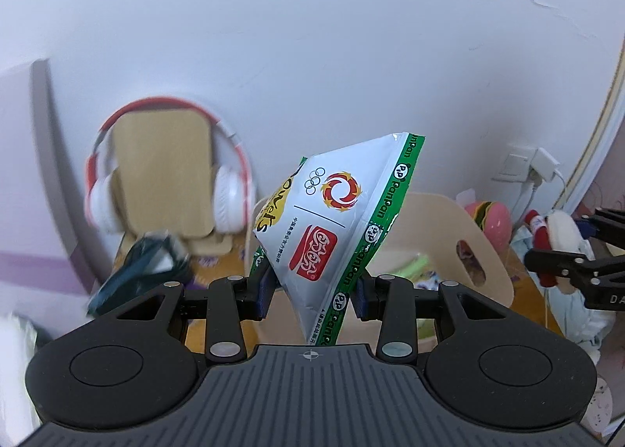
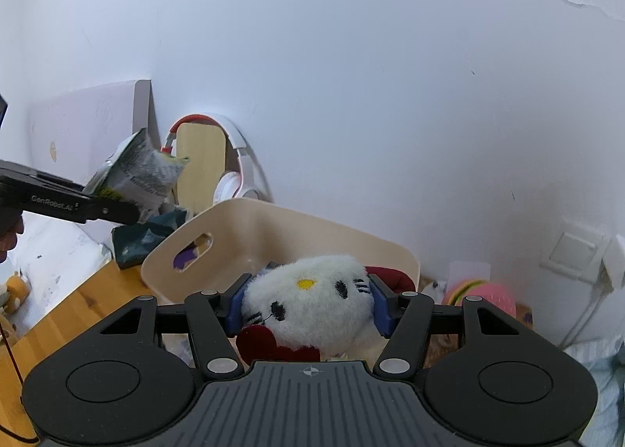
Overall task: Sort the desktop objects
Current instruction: 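Lift both items over the beige basket and release them inside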
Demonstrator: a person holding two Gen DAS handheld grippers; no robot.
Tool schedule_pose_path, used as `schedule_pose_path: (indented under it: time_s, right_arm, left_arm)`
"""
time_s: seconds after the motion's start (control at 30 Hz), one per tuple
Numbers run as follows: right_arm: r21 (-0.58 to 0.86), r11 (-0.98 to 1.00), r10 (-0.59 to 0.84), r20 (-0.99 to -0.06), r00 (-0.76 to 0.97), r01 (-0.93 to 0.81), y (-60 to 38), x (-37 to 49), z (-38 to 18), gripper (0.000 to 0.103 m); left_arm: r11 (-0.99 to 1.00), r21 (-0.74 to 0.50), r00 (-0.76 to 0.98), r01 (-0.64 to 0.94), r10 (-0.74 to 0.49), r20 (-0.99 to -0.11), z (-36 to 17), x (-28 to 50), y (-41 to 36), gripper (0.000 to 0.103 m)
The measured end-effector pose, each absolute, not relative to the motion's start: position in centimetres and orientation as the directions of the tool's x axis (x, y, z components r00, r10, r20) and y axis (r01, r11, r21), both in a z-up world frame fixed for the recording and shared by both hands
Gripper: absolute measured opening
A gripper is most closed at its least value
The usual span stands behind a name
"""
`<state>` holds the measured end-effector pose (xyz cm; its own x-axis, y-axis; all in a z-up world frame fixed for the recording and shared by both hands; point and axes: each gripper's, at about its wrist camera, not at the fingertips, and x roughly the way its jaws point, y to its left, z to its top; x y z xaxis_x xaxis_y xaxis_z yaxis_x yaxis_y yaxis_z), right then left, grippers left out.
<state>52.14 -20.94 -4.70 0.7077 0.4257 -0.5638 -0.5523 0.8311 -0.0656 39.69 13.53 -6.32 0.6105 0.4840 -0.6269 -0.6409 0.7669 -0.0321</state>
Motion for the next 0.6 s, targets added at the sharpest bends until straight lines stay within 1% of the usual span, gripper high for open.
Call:
schedule_pose_path:
  time_s: [0.1,0.3,0.6]
  right_arm:
    - [-0.07,0.83,0.425,-0.562,0.71,-0.553,-20.6,53.2,-4.7,0.058]
    - [-0.057,0.839,0.415,-0.578,0.702,-0.542,-19.8,55.7,-5.5,0.058]
    - [-0.052,0.828,0.401,-0.64,0.655,-0.558,-17.6,58.8,-9.1,0.058]
  left_arm:
    - [0.779,-0.03,0.622,-0.627,0.477,-0.621,-6.6,41.2,14.2,0.04]
    - [0.789,-0.028,0.611,-0.613,0.452,-0.65,-8.2,44.4,15.4,0.04]
    - [0.816,-0.016,0.561,-0.577,0.382,-0.734,-11.8,47.9,16.4,0.04]
